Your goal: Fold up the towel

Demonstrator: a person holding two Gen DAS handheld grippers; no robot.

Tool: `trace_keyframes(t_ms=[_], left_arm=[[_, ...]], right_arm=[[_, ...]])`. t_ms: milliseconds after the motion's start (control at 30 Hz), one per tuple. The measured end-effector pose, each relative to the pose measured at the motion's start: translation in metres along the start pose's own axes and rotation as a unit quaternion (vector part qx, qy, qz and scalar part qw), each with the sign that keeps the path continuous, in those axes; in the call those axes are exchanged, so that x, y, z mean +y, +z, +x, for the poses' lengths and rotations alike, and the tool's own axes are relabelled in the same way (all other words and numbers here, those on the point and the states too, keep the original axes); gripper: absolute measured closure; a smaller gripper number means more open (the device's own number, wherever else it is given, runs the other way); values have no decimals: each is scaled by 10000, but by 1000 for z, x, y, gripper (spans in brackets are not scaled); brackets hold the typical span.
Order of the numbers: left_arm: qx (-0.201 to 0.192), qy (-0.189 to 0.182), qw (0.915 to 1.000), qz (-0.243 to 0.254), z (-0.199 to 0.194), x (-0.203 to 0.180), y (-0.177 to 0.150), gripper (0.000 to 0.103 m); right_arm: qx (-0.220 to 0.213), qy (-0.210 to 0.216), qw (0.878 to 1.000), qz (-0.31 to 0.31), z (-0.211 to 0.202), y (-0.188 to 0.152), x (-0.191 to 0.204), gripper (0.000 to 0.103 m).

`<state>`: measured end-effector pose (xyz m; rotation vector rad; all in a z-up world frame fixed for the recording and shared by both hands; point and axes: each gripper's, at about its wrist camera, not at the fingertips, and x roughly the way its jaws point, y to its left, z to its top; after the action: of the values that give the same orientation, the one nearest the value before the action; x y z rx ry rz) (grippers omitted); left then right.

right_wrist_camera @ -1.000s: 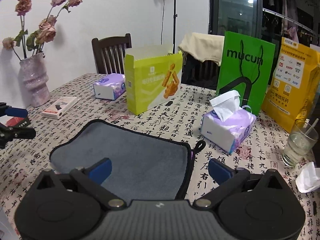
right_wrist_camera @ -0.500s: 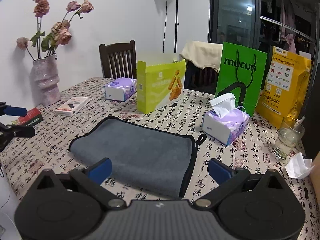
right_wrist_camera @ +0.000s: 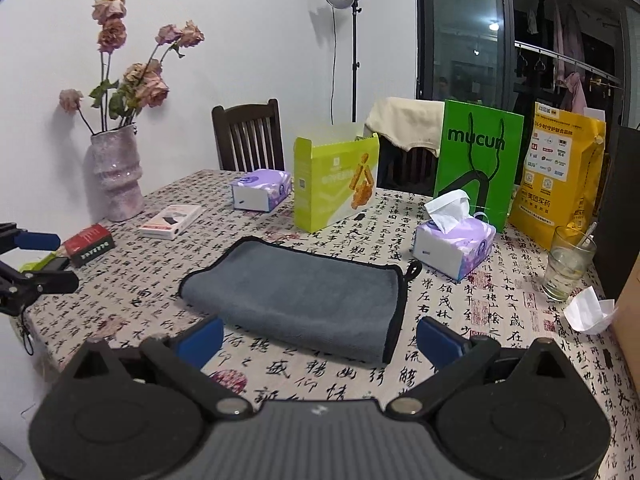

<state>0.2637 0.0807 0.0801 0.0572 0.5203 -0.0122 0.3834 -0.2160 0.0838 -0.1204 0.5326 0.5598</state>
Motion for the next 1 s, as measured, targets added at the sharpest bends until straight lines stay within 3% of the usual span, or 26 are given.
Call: trace_keyframes(t_ms=[1000], left_arm=[[-595,-22,9982,101,-89,-34,-53,0]], right_arm=[[-355,59,9993,81,-86,-62,36,0]])
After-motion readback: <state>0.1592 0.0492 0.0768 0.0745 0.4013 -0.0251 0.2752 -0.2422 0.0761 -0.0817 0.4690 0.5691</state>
